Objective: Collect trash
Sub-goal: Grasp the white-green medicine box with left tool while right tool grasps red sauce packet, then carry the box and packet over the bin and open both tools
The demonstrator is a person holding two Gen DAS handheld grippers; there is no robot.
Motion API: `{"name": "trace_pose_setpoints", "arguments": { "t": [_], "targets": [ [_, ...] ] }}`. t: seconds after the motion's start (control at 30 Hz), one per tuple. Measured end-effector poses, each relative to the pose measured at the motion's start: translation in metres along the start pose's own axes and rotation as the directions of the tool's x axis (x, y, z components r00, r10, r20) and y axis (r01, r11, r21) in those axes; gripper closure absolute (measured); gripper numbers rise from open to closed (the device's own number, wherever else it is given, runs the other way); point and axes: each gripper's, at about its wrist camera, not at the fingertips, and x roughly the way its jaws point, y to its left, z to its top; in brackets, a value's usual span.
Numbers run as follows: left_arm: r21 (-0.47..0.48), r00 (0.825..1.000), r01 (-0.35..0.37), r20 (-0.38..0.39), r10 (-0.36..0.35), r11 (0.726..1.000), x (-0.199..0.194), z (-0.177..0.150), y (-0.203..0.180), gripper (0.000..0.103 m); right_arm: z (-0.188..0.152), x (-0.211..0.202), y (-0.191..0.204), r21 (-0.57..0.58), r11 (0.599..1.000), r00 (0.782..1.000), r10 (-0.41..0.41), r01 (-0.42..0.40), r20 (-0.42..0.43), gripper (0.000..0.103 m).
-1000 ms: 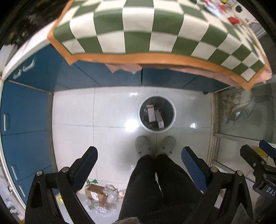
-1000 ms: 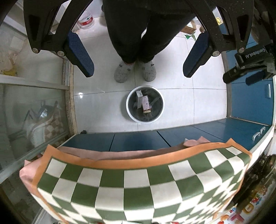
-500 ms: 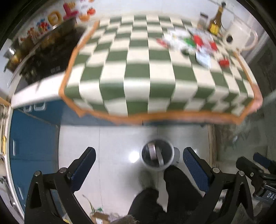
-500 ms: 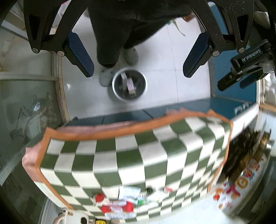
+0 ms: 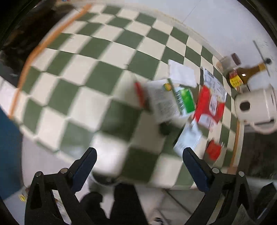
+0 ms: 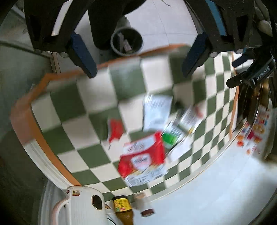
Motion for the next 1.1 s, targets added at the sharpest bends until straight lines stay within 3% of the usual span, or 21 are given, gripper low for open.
{"name": "trace_pose_setpoints", "arguments": {
  "t": [0.1,0.27,0.33,0.37,0.4,0.47,0.57,0.63,0.77,0.97,1.1],
  "targets": [
    [-0.001,0.999,-0.02,-0.046,0.02,1.0,0.036,0.03,-0.024,0.004,0.041,0.037,-0.013,0.017,1.0,0.999,-0.02,0.021,-0.034,0.031],
    [-0.04,0.99,-0.069,-0.125,0.063,0.997,0.088,0.062,-0.043,0.004,0.076,0.093,-0.033,0.034,0.999,0.994,-0.028,0.032,-0.11,0.049],
    [-0.051,0.986,-0.096,-0.141,0.088,0.994,0.102,0.066,-0.046,0.014,0.081,0.109,-0.032,0.002,0.999,0.991,-0.032,0.033,-0.127,0.061],
    [-0.047,0.982,-0.123,-0.147,0.115,0.991,0.107,0.066,-0.046,0.023,0.081,0.113,-0.031,-0.011,0.999,0.99,-0.037,0.035,-0.133,0.073],
    [-0.036,0.978,-0.163,-0.134,0.157,0.986,0.107,0.065,-0.048,0.025,0.08,0.114,-0.03,-0.029,0.999,0.992,-0.04,0.036,-0.116,0.077],
    [0.016,0.974,-0.204,-0.098,0.205,0.979,0.106,0.063,-0.056,0.034,0.08,0.116,-0.026,-0.069,0.997,0.993,-0.053,0.046,-0.107,0.078],
    [0.113,0.965,-0.255,-0.035,0.26,0.96,0.102,0.058,-0.067,0.035,0.08,0.116,-0.023,-0.097,0.995,0.994,-0.047,0.038,-0.094,0.08],
    [0.176,0.948,-0.318,0.04,0.316,0.932,0.095,0.052,-0.073,0.036,0.078,0.114,-0.023,-0.11,0.993,0.996,-0.044,0.035,-0.081,0.08],
    [0.227,0.931,-0.364,0.129,0.343,0.903,0.072,0.034,-0.08,0.036,0.075,0.105,-0.021,-0.13,0.991,0.998,-0.034,0.026,-0.061,0.081],
    [0.29,0.903,-0.397,0.292,0.315,0.871,0.016,-0.003,-0.098,0.036,0.061,0.073,-0.018,-0.147,0.989,1.0,-0.017,0.015,-0.009,0.081],
    [0.328,0.898,-0.382,0.354,0.262,0.864,-0.021,-0.028,-0.094,0.036,0.039,0.044,-0.008,-0.186,0.982,0.999,-0.014,0.02,0.033,0.082]
  ]
}}
